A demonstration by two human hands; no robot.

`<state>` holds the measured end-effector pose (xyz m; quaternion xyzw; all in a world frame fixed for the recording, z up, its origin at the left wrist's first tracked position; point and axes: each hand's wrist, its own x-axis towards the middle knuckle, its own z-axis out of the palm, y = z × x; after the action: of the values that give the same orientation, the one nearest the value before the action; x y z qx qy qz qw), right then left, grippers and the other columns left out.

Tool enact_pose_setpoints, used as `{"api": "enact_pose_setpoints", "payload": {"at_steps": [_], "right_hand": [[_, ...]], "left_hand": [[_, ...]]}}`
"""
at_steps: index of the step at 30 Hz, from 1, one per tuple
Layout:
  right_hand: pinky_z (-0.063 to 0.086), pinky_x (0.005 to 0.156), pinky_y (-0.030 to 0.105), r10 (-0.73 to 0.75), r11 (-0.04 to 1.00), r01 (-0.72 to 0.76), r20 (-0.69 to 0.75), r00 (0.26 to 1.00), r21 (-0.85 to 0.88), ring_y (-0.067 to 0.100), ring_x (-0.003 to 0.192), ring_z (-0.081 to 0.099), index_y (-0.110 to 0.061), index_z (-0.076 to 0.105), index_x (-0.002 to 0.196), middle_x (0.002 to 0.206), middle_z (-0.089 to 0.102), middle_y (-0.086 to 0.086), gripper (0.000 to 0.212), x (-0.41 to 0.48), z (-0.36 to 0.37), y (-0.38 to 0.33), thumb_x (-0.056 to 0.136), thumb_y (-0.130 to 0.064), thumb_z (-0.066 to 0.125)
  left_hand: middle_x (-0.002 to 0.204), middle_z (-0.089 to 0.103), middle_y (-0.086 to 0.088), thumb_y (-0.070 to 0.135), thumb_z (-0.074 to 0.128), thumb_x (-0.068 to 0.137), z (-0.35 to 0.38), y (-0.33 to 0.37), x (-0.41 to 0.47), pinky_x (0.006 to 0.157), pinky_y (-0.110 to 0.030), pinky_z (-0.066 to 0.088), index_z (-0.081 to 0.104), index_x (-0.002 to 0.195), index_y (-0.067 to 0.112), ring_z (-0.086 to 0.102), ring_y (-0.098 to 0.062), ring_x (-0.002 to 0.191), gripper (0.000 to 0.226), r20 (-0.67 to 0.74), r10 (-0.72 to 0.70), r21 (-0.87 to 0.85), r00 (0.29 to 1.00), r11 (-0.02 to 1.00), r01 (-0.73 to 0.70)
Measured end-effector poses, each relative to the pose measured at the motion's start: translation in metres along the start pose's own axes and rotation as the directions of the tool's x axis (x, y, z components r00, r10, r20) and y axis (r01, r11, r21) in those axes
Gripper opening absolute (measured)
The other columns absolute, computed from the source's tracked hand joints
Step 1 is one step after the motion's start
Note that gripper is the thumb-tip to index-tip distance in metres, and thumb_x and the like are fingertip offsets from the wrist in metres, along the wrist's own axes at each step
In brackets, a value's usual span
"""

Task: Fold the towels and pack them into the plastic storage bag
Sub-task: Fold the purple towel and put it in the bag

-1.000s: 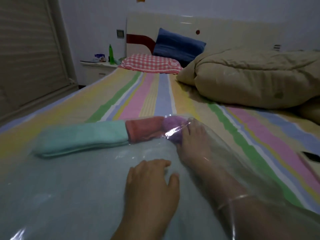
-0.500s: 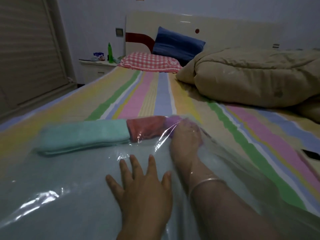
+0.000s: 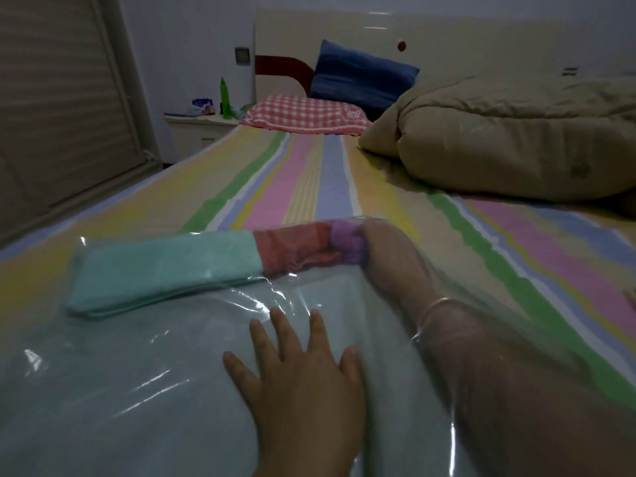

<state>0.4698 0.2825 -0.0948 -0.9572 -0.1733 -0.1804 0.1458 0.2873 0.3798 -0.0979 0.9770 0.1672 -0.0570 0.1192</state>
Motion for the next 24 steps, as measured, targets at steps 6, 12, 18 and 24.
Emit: {"api": "enact_pose_setpoints", "payload": {"at_steps": [6,12,18,24], "right_hand": [[0.049,0.078,0.044,0.193,0.956,-0.225,-0.172,0.966,-0.19,0.042,0.092,0.059,-0.001,0.062,0.113,0.102,0.061,0.026,0.035,-0.033,0.02,-0.01,0.08,-0.007,0.05],[0.044,0.089,0.04,0.162,0.978,-0.163,-0.016,0.987,-0.132,0.038,0.114,0.049,-0.015,0.027,0.148,0.137,0.036,0.019,0.056,-0.039,0.013,-0.015,0.093,-0.012,0.042],[0.038,0.1,0.04,0.115,0.99,-0.123,0.105,0.988,0.065,0.038,0.128,0.042,-0.017,0.024,0.15,0.148,0.028,0.02,0.066,0.002,0.017,0.011,0.089,-0.01,0.048],[0.043,0.1,0.043,0.118,0.992,-0.12,0.068,0.991,0.033,0.039,0.124,0.048,-0.001,0.046,0.136,0.138,0.045,0.026,0.063,-0.037,0.014,0.019,0.084,-0.031,0.028]], "left_hand": [[0.158,-0.023,-0.006,0.06,0.012,0.095,0.003,0.0,0.001,0.111,-0.063,-0.009,-0.01,0.15,0.036,-0.024,-0.032,0.143,0.064,-0.002,0.004,0.02,1.0,1.0,-0.004],[0.158,-0.023,-0.007,0.061,0.011,0.094,0.006,0.0,0.001,0.111,-0.063,-0.01,-0.009,0.15,0.036,-0.023,-0.031,0.143,0.064,-0.011,-0.004,0.015,1.0,1.0,0.005],[0.156,-0.026,-0.007,0.061,0.006,0.093,0.007,-0.001,0.004,0.11,-0.063,-0.012,-0.015,0.149,0.036,-0.027,-0.031,0.142,0.064,0.009,-0.017,0.04,1.0,0.999,0.017],[0.16,-0.012,-0.01,0.062,0.01,0.094,0.008,0.003,0.069,0.11,-0.066,-0.008,0.001,0.151,0.035,-0.014,-0.034,0.145,0.064,-0.023,0.1,0.066,0.995,0.993,-0.099]]}}
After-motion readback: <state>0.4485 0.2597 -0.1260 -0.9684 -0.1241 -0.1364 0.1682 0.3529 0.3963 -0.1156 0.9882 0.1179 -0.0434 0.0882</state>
